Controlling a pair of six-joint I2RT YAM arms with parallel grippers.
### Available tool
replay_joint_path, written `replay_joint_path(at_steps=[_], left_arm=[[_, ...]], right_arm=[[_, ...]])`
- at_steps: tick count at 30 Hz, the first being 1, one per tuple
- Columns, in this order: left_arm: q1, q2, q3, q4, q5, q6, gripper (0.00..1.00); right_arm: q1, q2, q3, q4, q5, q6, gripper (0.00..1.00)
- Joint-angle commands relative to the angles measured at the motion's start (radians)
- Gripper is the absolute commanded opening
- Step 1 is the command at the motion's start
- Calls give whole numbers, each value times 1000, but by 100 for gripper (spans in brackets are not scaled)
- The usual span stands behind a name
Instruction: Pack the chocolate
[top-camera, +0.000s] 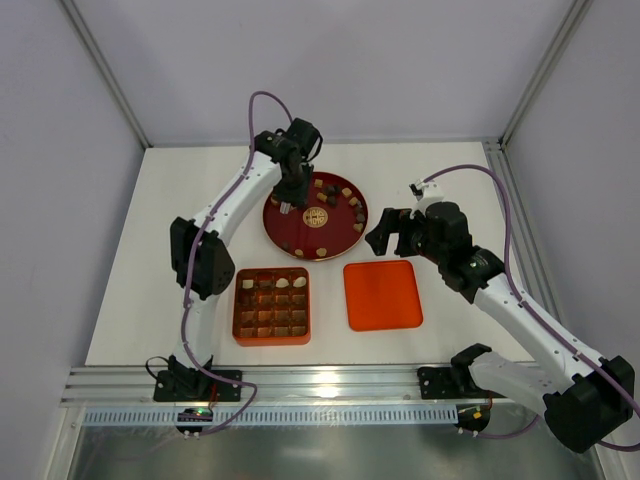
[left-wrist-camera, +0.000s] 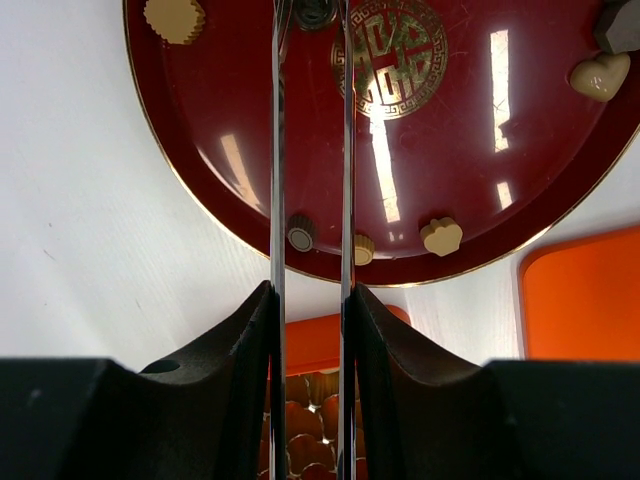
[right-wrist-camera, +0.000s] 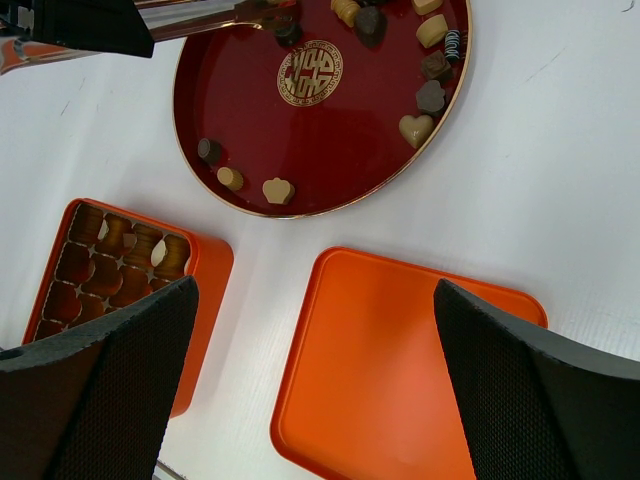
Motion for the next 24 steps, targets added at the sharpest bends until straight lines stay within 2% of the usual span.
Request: replay_joint_path(at_steps=[1, 24], left_arm=[[7, -57, 35, 13, -16, 22, 35], [16, -25, -20, 45, 21, 27, 34]], right_arm=[[4, -8, 8, 14, 11, -11, 100], [4, -18, 0, 6, 19, -12, 100]])
